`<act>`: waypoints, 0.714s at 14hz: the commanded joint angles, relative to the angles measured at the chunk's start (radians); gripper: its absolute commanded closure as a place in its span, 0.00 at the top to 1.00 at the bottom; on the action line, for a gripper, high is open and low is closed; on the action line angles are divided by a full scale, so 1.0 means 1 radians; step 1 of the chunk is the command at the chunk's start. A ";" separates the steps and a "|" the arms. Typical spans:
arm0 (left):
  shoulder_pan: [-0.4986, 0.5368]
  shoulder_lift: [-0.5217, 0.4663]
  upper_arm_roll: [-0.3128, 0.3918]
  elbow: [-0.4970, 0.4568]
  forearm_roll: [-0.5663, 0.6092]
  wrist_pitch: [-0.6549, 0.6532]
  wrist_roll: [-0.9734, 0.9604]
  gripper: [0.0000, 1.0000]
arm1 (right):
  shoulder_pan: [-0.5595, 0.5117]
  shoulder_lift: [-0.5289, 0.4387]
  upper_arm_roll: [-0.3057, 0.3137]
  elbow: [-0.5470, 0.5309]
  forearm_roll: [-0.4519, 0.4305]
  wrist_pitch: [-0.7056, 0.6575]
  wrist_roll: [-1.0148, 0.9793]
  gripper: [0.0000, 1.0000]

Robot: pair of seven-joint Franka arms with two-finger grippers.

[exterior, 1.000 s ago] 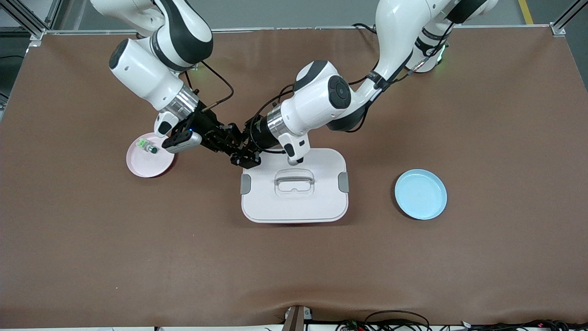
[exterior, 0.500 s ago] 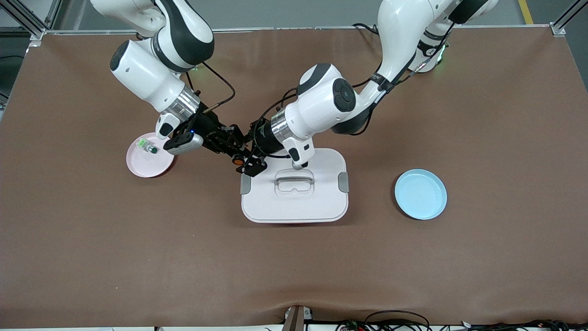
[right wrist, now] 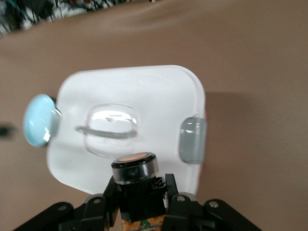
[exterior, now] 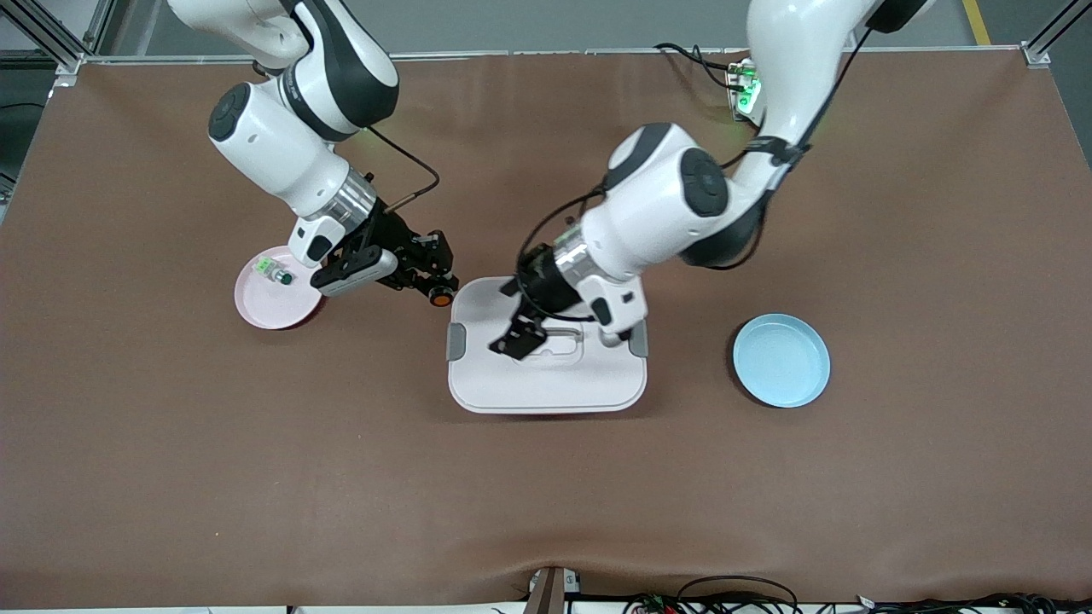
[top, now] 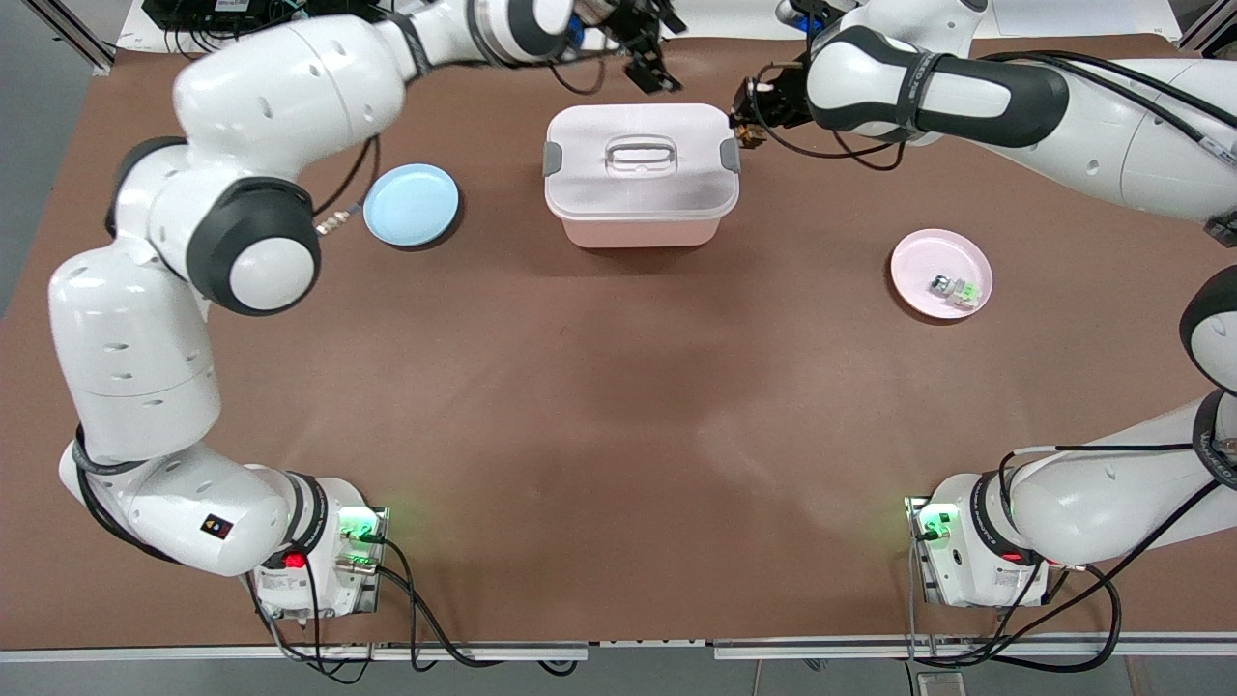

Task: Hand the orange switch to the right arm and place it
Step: 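Grasp the switch with the right gripper while the left gripper releases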

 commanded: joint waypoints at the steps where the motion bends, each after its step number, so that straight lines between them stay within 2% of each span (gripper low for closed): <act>1: 0.055 -0.033 0.002 -0.012 0.058 -0.089 0.117 1.00 | -0.075 0.014 0.003 0.030 -0.097 -0.100 -0.252 0.00; 2: 0.075 -0.033 0.002 -0.012 0.080 -0.113 0.173 1.00 | -0.094 0.013 0.002 0.030 -0.113 -0.129 -0.394 0.00; 4: 0.124 -0.050 0.002 -0.012 0.138 -0.166 0.307 1.00 | -0.155 0.014 0.002 0.032 -0.293 -0.161 -0.660 0.00; 5: 0.144 -0.052 0.004 -0.012 0.163 -0.184 0.381 1.00 | -0.184 0.016 0.002 0.030 -0.352 -0.183 -0.717 0.00; 7: 0.195 -0.052 0.004 -0.012 0.230 -0.244 0.527 1.00 | -0.227 0.016 0.000 0.028 -0.409 -0.253 -0.842 0.00; 10: 0.283 -0.052 0.002 -0.012 0.345 -0.351 0.786 1.00 | -0.297 0.019 0.002 -0.014 -0.437 -0.261 -1.023 0.00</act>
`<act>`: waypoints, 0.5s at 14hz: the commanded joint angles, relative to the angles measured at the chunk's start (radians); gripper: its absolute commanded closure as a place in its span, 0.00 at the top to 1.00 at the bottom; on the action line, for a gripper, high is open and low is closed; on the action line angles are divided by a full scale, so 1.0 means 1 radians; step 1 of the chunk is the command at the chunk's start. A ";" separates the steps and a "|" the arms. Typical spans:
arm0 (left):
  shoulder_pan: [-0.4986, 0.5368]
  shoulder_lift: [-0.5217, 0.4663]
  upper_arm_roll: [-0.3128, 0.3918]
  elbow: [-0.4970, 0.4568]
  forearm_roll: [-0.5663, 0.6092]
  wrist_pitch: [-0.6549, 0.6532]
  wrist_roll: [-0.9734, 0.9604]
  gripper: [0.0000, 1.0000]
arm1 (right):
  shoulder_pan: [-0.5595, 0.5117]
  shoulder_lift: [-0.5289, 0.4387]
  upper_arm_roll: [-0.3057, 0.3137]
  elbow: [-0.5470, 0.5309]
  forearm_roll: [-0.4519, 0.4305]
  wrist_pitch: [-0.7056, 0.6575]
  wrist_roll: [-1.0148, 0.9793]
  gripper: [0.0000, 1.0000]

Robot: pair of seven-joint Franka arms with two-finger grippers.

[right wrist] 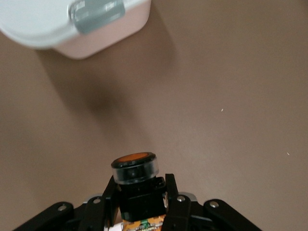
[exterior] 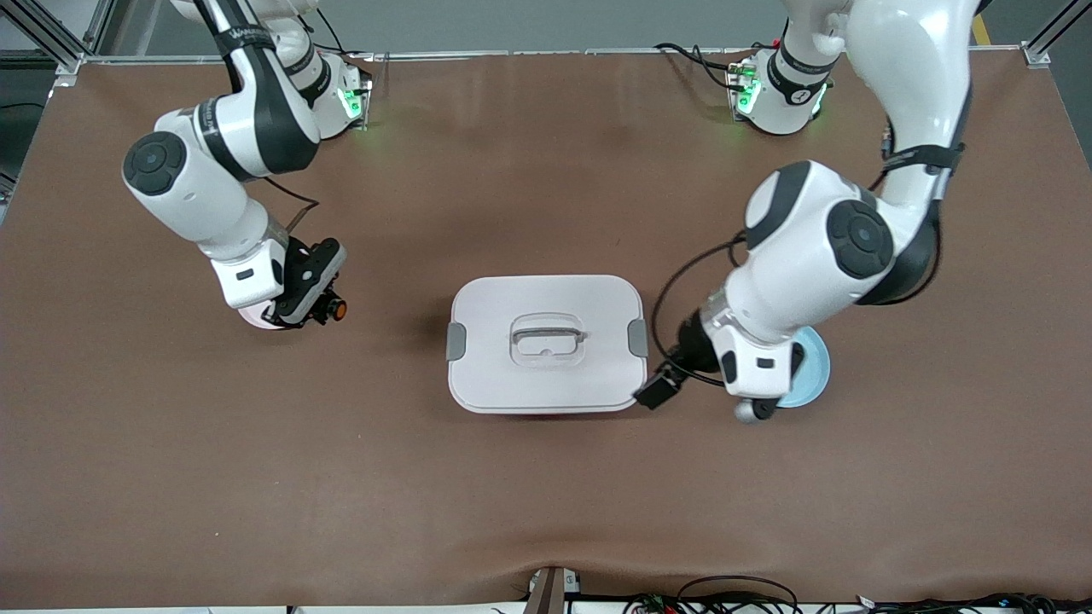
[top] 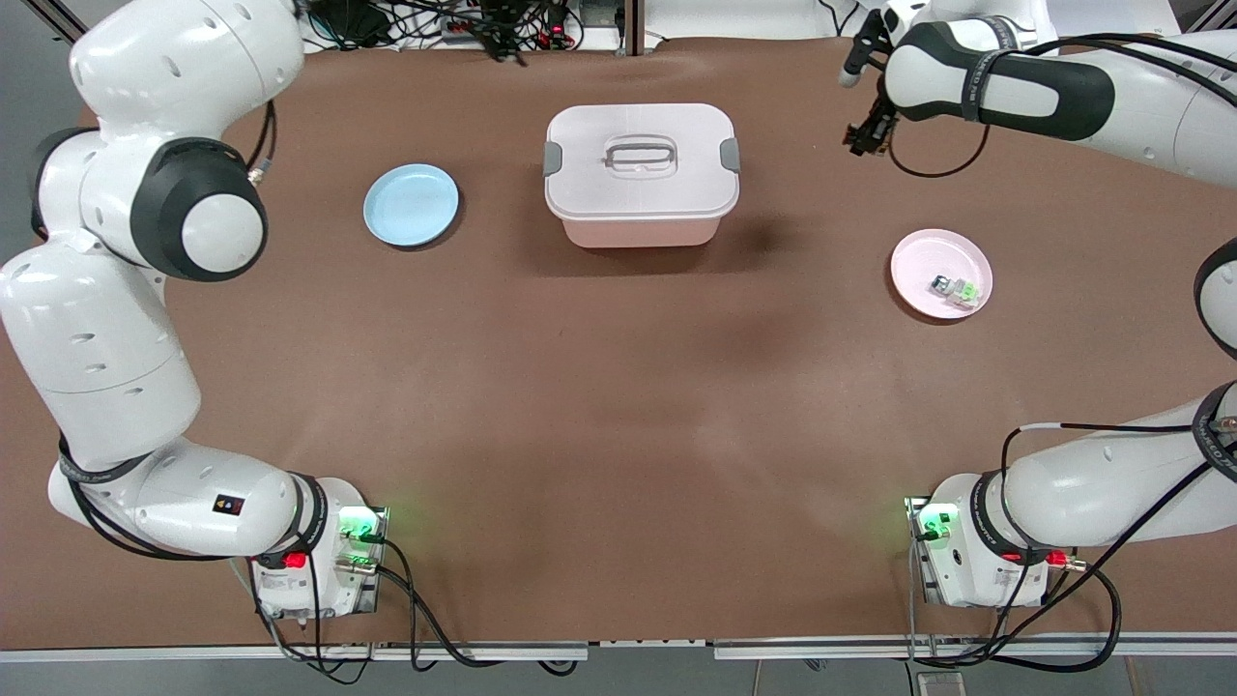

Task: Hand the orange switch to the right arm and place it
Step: 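Lower the switch onto the white plate while the left gripper withdraws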

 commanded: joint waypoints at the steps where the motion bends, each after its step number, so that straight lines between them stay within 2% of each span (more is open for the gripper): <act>1: 0.079 -0.022 -0.003 -0.012 0.073 -0.091 0.228 1.00 | -0.069 0.012 0.015 -0.036 -0.030 -0.003 -0.169 0.00; 4: 0.142 -0.031 0.002 -0.012 0.161 -0.144 0.454 1.00 | -0.130 0.011 0.015 -0.110 -0.030 0.028 -0.301 0.00; 6: 0.176 -0.085 -0.001 -0.017 0.243 -0.166 0.526 1.00 | -0.177 0.009 0.017 -0.179 -0.030 0.086 -0.363 0.00; 7: 0.211 -0.099 -0.004 -0.018 0.248 -0.187 0.563 1.00 | -0.193 0.008 0.017 -0.214 -0.030 0.124 -0.382 0.00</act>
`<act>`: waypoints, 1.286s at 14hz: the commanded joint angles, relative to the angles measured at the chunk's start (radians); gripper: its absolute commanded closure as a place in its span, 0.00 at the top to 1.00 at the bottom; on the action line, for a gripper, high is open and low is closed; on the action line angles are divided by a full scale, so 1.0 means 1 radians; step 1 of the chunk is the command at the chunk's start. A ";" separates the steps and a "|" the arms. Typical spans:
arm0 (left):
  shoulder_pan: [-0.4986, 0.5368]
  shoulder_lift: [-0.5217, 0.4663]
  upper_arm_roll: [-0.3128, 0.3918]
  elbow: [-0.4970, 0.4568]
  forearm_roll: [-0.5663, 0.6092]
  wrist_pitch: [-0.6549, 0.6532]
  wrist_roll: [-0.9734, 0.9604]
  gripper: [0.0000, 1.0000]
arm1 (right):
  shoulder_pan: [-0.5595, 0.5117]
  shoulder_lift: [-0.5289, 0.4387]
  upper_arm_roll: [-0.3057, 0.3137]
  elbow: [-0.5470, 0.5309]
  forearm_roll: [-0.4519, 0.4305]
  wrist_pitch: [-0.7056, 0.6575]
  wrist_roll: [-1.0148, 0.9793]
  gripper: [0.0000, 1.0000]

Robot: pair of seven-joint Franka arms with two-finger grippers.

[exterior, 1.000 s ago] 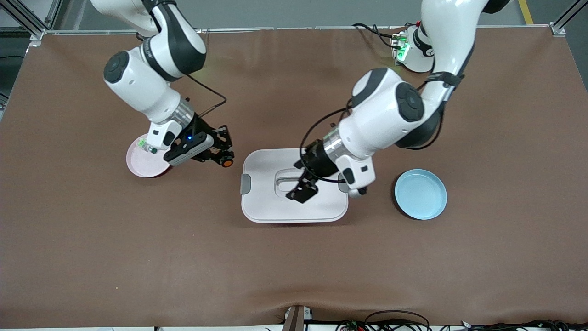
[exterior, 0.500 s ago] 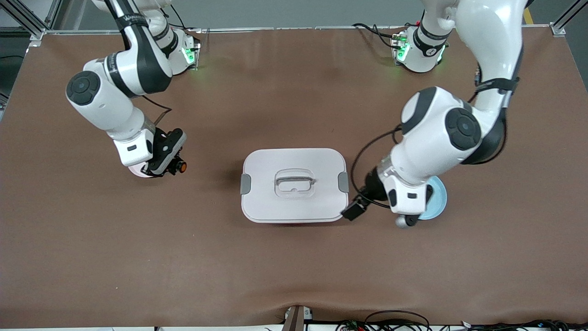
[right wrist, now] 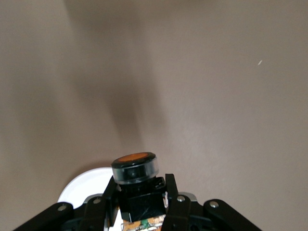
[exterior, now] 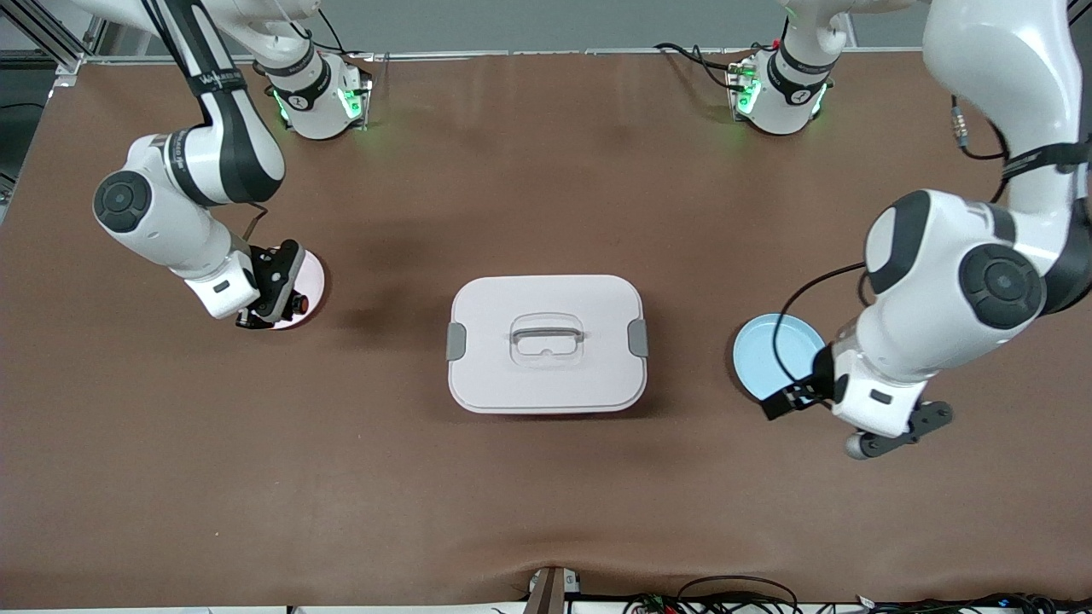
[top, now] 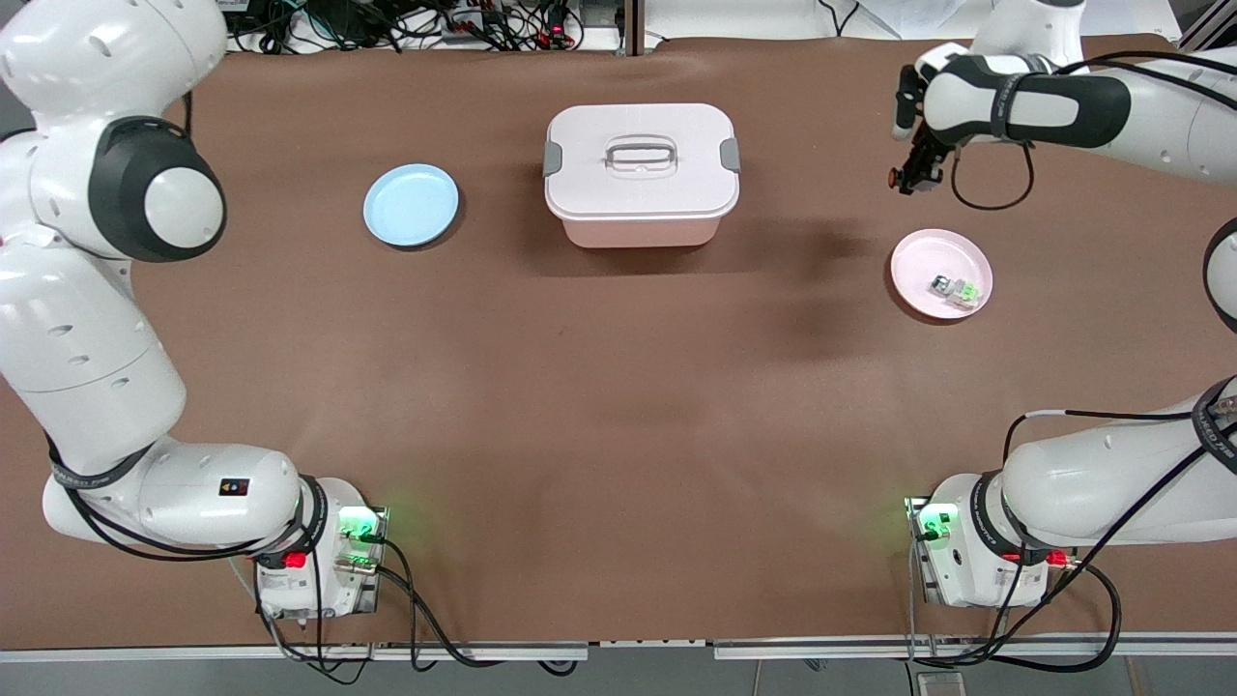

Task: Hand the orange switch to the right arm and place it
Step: 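Lower the switch onto the white plate while the left gripper withdraws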

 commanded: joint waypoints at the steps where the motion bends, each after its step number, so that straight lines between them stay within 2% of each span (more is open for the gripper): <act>1: 0.053 -0.083 -0.008 -0.024 0.042 -0.064 0.125 1.00 | -0.067 -0.019 0.018 -0.105 -0.021 0.099 -0.068 0.00; 4: 0.101 -0.130 -0.006 -0.024 0.041 -0.090 0.310 1.00 | -0.113 -0.019 0.018 -0.197 -0.019 0.201 -0.119 0.00; 8: 0.101 -0.216 0.003 -0.038 0.015 -0.180 0.354 1.00 | -0.132 -0.013 0.018 -0.303 -0.019 0.373 -0.128 0.00; 9: 0.078 -0.247 0.043 -0.048 0.013 -0.215 0.399 1.00 | -0.141 -0.007 0.018 -0.316 -0.019 0.404 -0.128 0.00; 11: -0.044 -0.290 0.190 -0.053 -0.007 -0.310 0.501 1.00 | -0.158 0.015 0.018 -0.323 -0.019 0.427 -0.131 0.00; 12: -0.069 -0.314 0.231 -0.071 -0.051 -0.336 0.517 1.00 | -0.162 0.025 0.018 -0.323 -0.019 0.439 -0.135 0.00; 14: -0.077 -0.402 0.272 -0.163 -0.106 -0.334 0.523 1.00 | -0.178 0.061 0.018 -0.327 -0.019 0.488 -0.154 0.00; 18: -0.089 -0.555 0.273 -0.361 -0.102 -0.268 0.522 1.00 | -0.205 0.145 0.018 -0.327 -0.019 0.591 -0.184 0.00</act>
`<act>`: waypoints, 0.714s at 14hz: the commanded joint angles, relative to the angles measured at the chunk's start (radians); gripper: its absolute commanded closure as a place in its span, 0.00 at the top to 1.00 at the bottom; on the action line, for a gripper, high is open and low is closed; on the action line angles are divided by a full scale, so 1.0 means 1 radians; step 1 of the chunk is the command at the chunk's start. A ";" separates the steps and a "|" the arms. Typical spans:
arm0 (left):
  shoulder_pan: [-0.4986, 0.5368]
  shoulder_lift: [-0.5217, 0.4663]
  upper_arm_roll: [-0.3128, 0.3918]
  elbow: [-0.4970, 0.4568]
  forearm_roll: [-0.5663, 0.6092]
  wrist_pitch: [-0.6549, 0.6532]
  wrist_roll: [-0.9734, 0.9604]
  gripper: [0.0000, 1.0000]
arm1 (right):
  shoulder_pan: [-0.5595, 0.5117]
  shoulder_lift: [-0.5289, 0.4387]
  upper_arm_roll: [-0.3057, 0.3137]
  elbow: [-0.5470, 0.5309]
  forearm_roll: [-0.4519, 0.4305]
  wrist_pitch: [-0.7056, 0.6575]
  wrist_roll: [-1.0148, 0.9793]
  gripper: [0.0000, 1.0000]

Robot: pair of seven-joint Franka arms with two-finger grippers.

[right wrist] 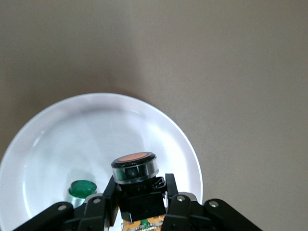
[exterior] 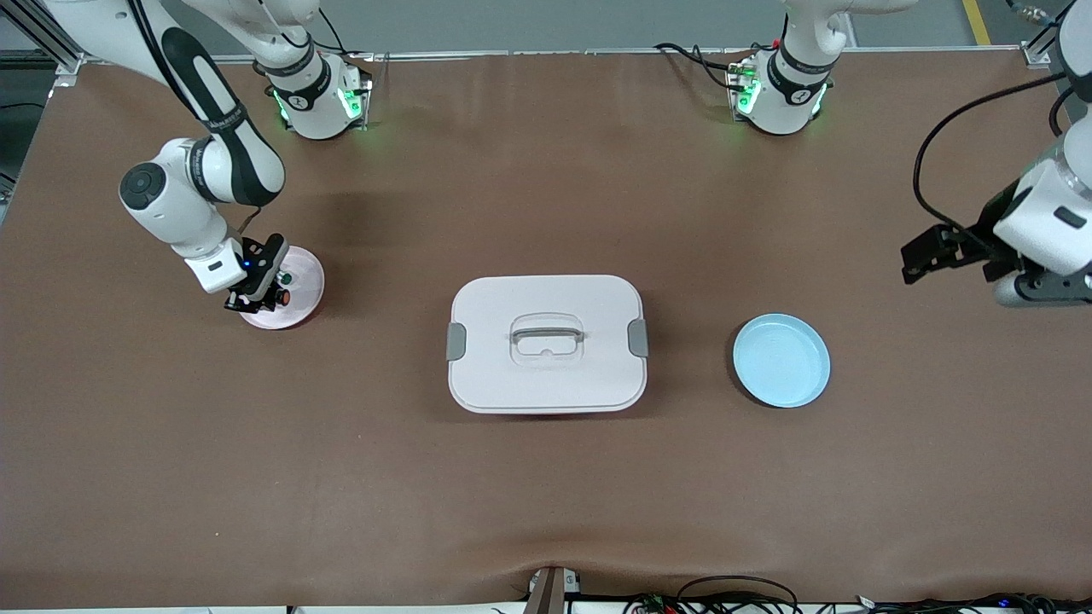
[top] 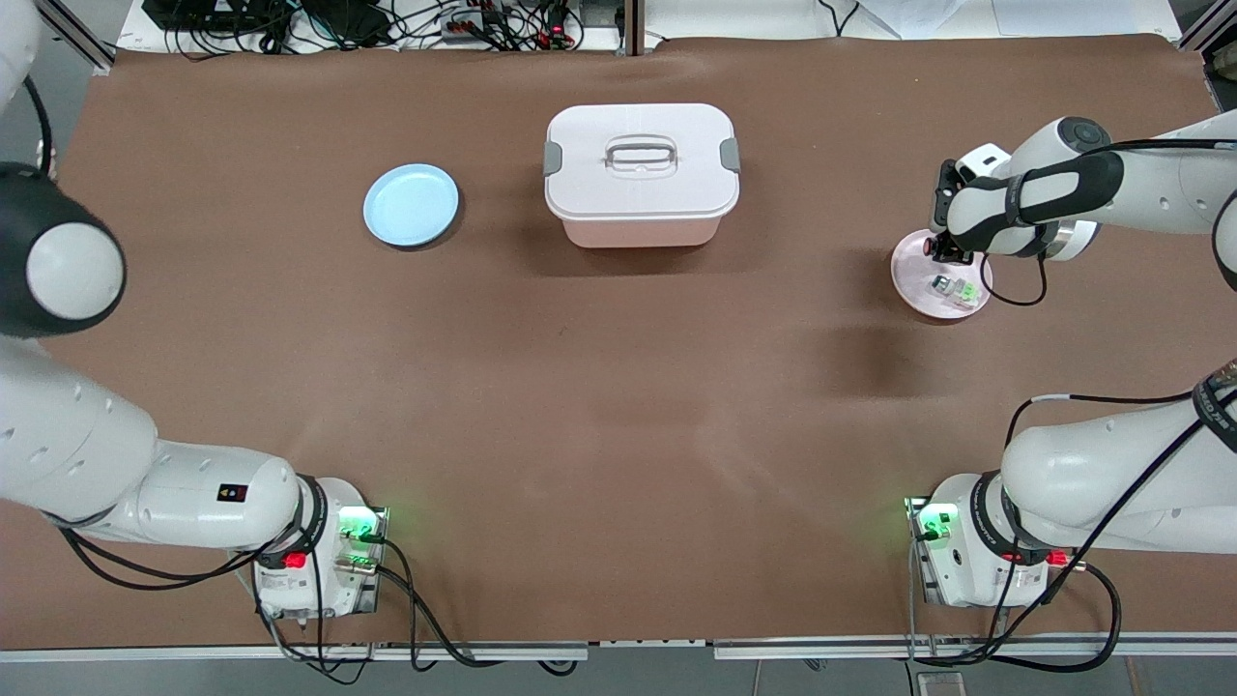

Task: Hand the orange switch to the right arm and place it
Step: 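Lower the switch onto the white plate while the left gripper withdraws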

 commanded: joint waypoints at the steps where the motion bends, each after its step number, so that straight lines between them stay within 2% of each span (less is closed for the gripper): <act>1: -0.016 -0.147 0.015 -0.201 -0.012 0.087 0.013 1.00 | -0.032 0.060 0.018 -0.001 -0.018 0.078 -0.022 0.00; 4: -0.013 -0.203 0.007 -0.260 -0.009 0.093 0.004 1.00 | -0.027 0.104 0.020 0.000 -0.018 0.127 -0.019 0.00; 7: -0.008 -0.207 -0.005 -0.257 -0.001 0.090 -0.005 1.00 | -0.026 0.106 0.021 0.001 -0.018 0.126 -0.008 0.00; 8: -0.006 -0.211 -0.010 -0.259 -0.001 0.085 -0.005 1.00 | -0.026 0.106 0.021 0.004 -0.017 0.121 -0.006 0.99; 10: -0.008 -0.214 -0.013 -0.254 -0.001 0.058 -0.007 1.00 | -0.026 0.104 0.023 0.007 -0.017 0.117 -0.005 1.00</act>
